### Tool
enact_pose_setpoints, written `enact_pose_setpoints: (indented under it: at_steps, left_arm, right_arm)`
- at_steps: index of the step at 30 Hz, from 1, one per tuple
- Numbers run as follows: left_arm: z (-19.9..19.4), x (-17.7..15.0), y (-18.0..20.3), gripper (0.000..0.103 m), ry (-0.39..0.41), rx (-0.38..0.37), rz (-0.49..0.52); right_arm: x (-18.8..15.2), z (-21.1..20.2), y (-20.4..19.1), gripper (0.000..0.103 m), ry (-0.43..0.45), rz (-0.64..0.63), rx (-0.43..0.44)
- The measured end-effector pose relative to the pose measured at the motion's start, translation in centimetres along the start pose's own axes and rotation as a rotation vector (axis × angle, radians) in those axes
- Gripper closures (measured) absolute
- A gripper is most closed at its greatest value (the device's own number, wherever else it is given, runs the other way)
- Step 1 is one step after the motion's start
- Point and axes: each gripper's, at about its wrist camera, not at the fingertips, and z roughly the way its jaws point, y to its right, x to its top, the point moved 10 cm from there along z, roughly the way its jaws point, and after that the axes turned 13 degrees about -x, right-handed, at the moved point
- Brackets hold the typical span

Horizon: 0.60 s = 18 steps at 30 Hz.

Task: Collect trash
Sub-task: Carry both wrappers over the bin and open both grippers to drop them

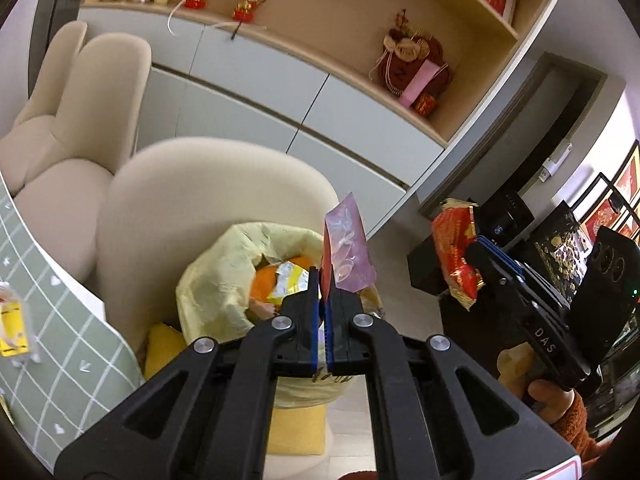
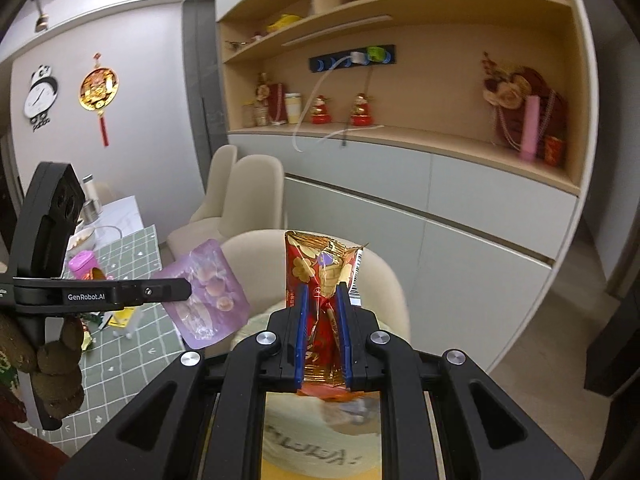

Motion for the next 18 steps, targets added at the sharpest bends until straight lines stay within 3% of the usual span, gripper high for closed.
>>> enact_pose_setpoints:
  at_steps: [6, 18]
  left_arm:
    - [2.3, -0.3, 0.0, 0.101, -0.03, 0.012, 0.0]
    - [7.8, -2.3, -2.0, 0.101, -0.155, 0.031, -0.084]
  right_arm:
    - [-0.6, 1.3, 2.2, 0.089, -0.013, 0.032, 0.0]
    - [-0.2, 3.1, 2.9, 0.089, -0.013, 0.035, 0.03]
